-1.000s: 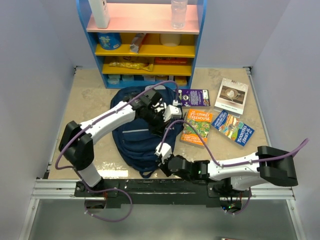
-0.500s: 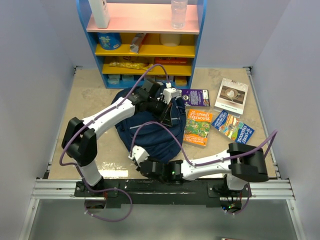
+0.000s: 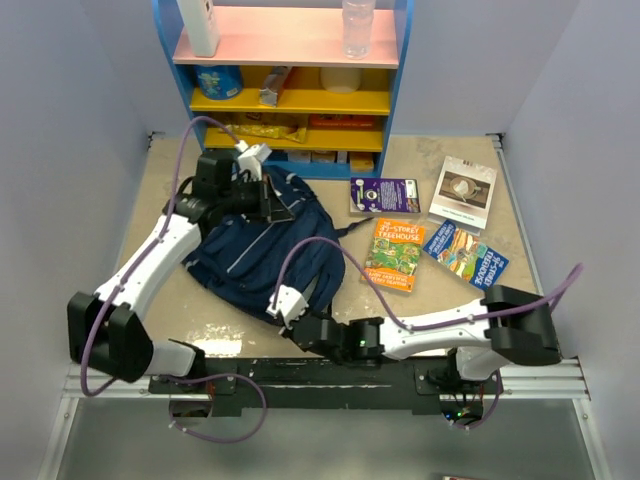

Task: Pack the student bag
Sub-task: Unzip the student bag at the center of the board.

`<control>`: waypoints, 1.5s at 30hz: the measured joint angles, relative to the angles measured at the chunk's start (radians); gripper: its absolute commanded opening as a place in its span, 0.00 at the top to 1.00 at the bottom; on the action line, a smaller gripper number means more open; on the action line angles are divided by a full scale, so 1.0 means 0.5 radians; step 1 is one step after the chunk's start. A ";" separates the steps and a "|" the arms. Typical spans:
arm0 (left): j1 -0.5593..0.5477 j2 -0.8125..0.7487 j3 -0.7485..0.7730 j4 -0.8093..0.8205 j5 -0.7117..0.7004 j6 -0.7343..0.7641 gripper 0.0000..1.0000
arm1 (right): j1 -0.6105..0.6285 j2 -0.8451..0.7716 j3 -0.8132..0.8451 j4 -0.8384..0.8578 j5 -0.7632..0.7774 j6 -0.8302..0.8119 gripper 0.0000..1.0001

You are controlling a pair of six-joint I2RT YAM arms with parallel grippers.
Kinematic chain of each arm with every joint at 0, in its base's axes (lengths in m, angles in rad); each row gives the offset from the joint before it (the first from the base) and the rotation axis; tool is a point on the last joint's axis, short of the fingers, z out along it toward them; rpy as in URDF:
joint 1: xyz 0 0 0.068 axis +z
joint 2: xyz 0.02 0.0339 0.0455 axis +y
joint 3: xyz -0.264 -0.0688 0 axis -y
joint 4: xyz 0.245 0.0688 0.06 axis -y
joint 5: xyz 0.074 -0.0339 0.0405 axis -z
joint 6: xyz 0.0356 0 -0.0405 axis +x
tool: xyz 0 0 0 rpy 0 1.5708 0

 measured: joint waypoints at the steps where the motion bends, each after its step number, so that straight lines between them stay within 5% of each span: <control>1: 0.033 -0.059 -0.050 0.024 -0.005 -0.021 1.00 | -0.005 -0.072 -0.048 0.012 -0.009 0.017 1.00; 9: 0.113 -0.182 -0.199 0.095 -0.073 -0.035 1.00 | -0.238 -0.321 -0.255 -0.022 -0.152 0.098 1.00; 21: 0.108 0.485 0.040 0.373 0.216 0.061 1.00 | -0.454 -0.015 -0.137 -0.108 -0.096 0.077 1.00; 31: 0.105 0.625 0.045 0.986 0.233 -0.353 1.00 | -0.398 -0.020 -0.018 -0.143 -0.028 0.084 1.00; 45: -0.055 0.709 0.020 1.243 0.033 -0.668 1.00 | -0.350 0.726 0.592 -0.047 -0.024 0.000 1.00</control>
